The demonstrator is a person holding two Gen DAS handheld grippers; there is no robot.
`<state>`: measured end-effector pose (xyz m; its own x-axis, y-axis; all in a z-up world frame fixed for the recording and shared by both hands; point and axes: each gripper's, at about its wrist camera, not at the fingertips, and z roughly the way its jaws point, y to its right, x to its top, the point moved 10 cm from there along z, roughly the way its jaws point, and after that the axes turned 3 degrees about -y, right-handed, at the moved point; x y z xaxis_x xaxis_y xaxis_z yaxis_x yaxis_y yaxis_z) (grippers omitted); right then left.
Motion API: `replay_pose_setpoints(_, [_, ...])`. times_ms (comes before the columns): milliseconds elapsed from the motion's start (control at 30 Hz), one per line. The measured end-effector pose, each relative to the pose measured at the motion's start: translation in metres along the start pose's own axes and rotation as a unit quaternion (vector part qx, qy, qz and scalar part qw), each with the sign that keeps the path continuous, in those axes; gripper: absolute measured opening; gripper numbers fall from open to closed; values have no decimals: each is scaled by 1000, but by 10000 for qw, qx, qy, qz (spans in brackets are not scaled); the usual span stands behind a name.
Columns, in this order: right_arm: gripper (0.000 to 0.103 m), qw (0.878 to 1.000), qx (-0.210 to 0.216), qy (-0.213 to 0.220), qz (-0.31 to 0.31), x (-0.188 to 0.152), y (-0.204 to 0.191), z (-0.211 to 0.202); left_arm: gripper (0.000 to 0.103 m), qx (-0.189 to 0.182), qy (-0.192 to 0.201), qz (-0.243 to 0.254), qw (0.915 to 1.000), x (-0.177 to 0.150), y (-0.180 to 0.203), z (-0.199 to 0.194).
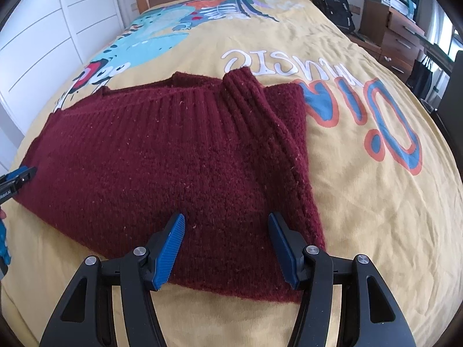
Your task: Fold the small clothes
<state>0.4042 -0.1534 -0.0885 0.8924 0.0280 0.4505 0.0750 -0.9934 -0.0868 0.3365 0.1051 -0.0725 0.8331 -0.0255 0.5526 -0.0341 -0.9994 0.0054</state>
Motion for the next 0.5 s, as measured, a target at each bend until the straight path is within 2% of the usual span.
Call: replay_pose_setpoints(500, [62,9999,-26,-94,118,-13,2,-5,61,-59,-50,-34,10000,-7,-1,-4])
